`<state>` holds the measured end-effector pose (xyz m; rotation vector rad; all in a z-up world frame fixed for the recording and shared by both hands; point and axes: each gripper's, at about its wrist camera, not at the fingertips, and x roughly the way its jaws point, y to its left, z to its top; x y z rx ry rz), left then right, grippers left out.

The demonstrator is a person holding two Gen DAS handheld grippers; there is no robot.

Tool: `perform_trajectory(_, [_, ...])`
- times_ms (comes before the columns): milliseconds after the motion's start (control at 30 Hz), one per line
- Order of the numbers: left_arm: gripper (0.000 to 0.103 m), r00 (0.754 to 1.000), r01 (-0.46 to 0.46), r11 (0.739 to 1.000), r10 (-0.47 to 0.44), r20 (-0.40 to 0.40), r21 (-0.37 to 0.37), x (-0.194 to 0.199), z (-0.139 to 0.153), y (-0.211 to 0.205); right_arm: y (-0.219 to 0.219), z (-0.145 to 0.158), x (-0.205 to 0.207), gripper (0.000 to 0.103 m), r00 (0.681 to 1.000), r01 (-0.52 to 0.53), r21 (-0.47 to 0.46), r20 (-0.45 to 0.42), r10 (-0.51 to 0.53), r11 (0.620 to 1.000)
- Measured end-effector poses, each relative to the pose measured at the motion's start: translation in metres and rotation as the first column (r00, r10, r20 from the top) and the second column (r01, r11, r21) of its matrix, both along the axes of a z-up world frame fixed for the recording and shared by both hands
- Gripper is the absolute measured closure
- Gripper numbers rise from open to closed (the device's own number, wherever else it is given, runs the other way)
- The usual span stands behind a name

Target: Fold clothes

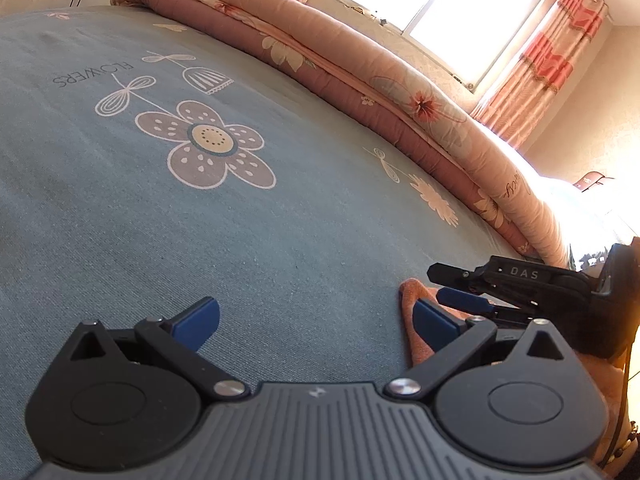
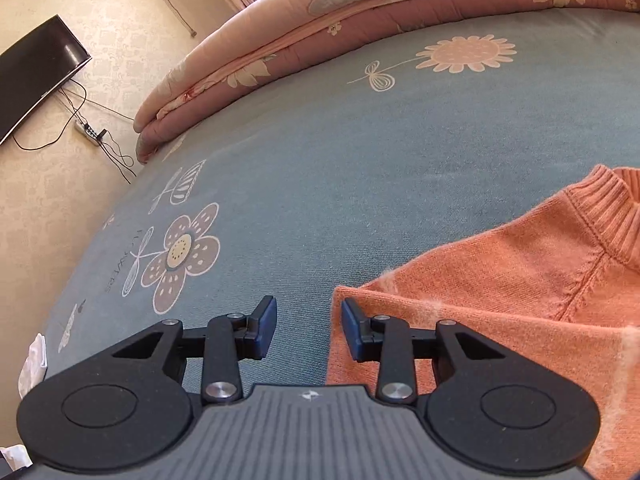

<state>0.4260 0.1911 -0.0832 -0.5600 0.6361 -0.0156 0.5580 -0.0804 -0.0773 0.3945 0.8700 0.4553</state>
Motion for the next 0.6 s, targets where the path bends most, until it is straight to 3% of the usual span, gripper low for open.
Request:
perform_trajectory(100, [0.001, 1.000, 0.000, 1.000, 0.000, 0.000, 0.001, 0.000, 0.000, 0.000, -0.014, 0.009, -0.008, 0.061, 1.000, 0.003, 0.012, -0.003, -0.003, 1.000])
perform_trajectory(267, [0.001, 1.000, 0.012, 1.000, -0.012, 0.002, 0.014, 0.001, 0.001, -0.005, -0.019, -0.007, -0.028, 0.058, 0.996, -0.049, 0.020, -0.068, 0.051, 0.999])
perform_trajectory(367, [0.001, 1.000, 0.028, 0.999, -0.027, -0.002, 0.025, 0.002, 0.001, -0.009, -0.005, -0.024, -0.034, 0.048, 0.995, -0.070, 0.012, -0.075, 0.071, 0.997])
perform_trajectory(400, [0.001, 0.999, 0.033, 0.999, -0.033, -0.003, 0.028, 0.002, 0.000, -0.010, 0.000, -0.024, -0.037, 0.040, 0.996, -0.076, 0.002, -0.050, 0.076, 0.997])
perform_trajectory(533, [0.001, 0.998, 0.061, 0.997, -0.061, -0.009, 0.042, 0.003, 0.000, -0.018, 0.000, -0.003, -0.055, 0.040, 0.991, -0.133, -0.020, -0.034, 0.133, 0.991])
perform_trajectory(600, [0.001, 0.997, 0.076, 0.996, -0.075, -0.012, 0.049, 0.004, 0.000, -0.022, -0.010, 0.013, -0.077, 0.039, 0.987, -0.158, -0.080, -0.003, 0.158, 0.984])
